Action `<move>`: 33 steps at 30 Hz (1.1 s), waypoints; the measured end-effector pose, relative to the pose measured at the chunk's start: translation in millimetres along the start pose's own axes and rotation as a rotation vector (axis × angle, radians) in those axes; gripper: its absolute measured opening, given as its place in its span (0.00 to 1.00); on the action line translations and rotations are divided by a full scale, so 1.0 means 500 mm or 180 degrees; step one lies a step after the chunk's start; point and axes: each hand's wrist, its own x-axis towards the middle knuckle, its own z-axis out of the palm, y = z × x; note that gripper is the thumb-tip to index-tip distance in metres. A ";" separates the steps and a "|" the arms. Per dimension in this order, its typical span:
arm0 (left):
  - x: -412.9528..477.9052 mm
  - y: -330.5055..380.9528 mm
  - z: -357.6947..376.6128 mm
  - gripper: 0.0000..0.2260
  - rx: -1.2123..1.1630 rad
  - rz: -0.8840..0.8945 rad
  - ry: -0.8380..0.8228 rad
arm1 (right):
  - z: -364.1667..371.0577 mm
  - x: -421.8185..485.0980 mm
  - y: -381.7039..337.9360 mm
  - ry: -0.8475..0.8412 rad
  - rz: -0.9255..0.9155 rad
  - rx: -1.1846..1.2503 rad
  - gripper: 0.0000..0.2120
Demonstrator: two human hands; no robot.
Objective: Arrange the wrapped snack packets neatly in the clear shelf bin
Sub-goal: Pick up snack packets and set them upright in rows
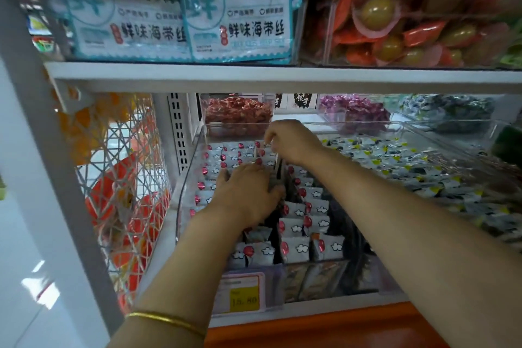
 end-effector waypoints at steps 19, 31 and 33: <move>-0.037 0.010 -0.043 0.12 -0.0636 -0.0222 0.0937 | -0.022 -0.038 0.001 0.1455 0.0039 0.0124 0.07; -0.157 0.033 -0.060 0.10 -0.2866 -0.0493 0.0823 | -0.056 -0.318 -0.031 0.1684 0.0959 0.3515 0.04; -0.164 0.034 -0.062 0.08 -0.3391 -0.0555 0.0695 | -0.059 -0.346 -0.026 0.1535 0.1055 0.4065 0.05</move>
